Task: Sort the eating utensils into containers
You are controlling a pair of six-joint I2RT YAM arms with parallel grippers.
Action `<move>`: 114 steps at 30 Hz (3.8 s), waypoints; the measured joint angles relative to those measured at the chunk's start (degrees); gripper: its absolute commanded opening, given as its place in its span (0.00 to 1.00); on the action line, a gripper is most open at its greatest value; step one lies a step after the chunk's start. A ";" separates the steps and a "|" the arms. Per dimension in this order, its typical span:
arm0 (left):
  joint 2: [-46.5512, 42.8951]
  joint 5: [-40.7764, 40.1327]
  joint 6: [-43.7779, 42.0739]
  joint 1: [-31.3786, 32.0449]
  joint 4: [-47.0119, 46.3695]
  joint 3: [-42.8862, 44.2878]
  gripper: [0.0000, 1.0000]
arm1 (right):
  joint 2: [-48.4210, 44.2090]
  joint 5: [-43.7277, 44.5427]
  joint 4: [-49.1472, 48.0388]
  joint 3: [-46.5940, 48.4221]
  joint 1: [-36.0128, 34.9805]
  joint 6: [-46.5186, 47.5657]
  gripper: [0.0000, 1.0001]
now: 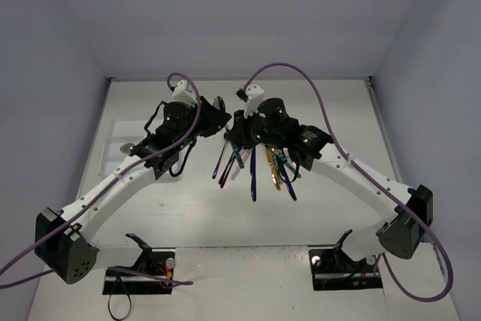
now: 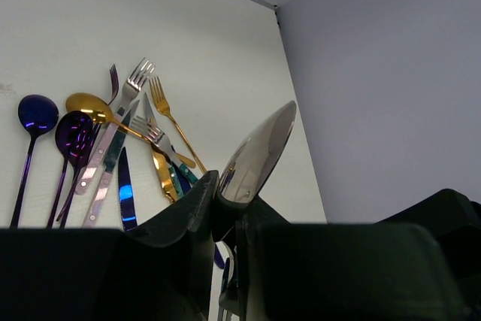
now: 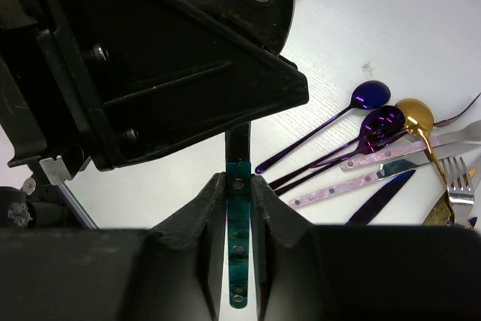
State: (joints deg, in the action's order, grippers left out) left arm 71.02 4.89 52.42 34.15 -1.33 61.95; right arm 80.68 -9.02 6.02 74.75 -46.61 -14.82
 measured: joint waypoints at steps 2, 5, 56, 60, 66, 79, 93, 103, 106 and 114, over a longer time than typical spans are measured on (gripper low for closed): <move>-0.30 -0.91 0.49 0.00 -0.25 -0.71 0.00 | 0.00 0.31 -0.28 -0.07 0.00 -0.12 0.40; -0.68 -2.55 0.65 -0.08 0.41 -1.70 0.00 | -0.05 1.08 -0.94 -0.12 0.02 -0.08 0.61; 14.37 -11.31 25.74 -45.89 -4.66 -14.65 0.56 | -33.43 20.63 8.42 -20.89 1.64 1.80 1.00; 8.60 -11.37 23.53 -45.43 -0.12 -14.68 0.56 | -34.94 20.63 8.62 -20.90 1.64 1.82 1.00; 1.46 -12.99 11.66 -37.06 9.57 -10.34 0.56 | -37.95 21.08 8.86 -20.98 1.68 1.84 0.99; 21.26 -11.46 -21.72 -2.81 20.76 16.71 0.50 | -41.05 24.21 12.63 -21.78 1.97 1.87 0.98; 48.17 -9.41 -30.37 -1.74 29.79 30.41 0.38 | -43.81 25.33 16.20 -21.82 1.97 -1.57 0.97; 52.92 -8.28 -31.31 -2.02 30.61 34.24 0.10 | -43.96 26.25 17.91 -21.82 1.97 -3.28 0.97; 53.43 -7.65 -31.14 -2.15 30.63 34.79 0.00 | -44.18 26.51 18.19 -21.82 1.97 -3.40 0.97; 51.30 -7.95 -28.54 -3.61 33.56 34.89 0.00 | -44.15 26.82 18.72 -21.65 1.97 -3.08 0.98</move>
State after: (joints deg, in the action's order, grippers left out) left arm 122.32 -3.07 23.88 30.54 32.23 96.84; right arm 36.54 17.80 24.74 53.10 -44.64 -17.90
